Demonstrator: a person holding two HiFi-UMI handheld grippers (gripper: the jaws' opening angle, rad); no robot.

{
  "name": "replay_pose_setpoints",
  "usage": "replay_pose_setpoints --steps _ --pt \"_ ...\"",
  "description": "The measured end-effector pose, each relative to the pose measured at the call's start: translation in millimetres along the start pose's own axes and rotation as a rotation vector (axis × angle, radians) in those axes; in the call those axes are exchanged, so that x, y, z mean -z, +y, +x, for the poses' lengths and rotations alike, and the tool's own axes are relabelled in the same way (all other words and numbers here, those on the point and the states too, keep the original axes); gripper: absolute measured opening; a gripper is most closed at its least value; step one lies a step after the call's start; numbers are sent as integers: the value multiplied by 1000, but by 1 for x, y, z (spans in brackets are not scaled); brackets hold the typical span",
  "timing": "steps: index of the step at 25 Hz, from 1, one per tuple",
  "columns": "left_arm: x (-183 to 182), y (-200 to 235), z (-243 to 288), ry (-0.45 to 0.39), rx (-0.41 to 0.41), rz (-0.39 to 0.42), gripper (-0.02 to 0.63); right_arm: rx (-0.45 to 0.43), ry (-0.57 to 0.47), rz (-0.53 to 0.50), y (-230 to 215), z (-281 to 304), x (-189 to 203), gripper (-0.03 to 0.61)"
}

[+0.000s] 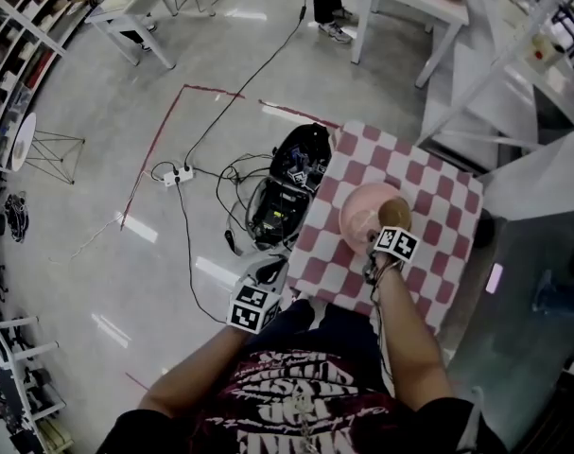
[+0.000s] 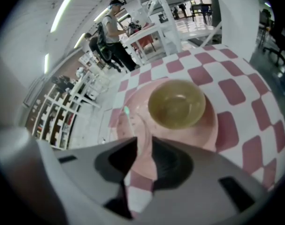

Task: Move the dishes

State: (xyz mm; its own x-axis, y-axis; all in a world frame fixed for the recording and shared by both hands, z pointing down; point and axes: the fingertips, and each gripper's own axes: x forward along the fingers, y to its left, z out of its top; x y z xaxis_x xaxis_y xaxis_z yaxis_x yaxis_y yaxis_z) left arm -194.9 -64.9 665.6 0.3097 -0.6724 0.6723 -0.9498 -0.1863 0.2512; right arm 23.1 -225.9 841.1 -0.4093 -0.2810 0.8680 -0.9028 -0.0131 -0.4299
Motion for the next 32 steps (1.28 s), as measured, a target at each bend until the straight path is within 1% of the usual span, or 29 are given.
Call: replay_pose_setpoints --steps 2,4,7,9,15,21,25,32 --pt "2 3 -3 1 -7 -4 26 11 -2 5 -3 4 -1 116" --pt "0 3 -6 3 -9 -5 26 37 -9 6 -8 5 -3 93" --pt "-1 2 -7 2 -10 3 26 90 -4 -40 -17 2 -4 58" --pt "-1 4 -6 2 -9 10 26 102 -7 -46 -23 0 -3 46" --pt "-13 1 1 -7 14 42 26 74 -24 -15 -32 -7 7 46" --pt "-35 -8 14 -28 55 70 26 51 -44 13 -31 -30 6 46" --pt "-56 -17 31 -56 102 82 26 44 -81 29 -33 -54 -3 46" --pt "-85 -43 58 -76 187 111 26 37 -124 34 -34 -105 -4 46"
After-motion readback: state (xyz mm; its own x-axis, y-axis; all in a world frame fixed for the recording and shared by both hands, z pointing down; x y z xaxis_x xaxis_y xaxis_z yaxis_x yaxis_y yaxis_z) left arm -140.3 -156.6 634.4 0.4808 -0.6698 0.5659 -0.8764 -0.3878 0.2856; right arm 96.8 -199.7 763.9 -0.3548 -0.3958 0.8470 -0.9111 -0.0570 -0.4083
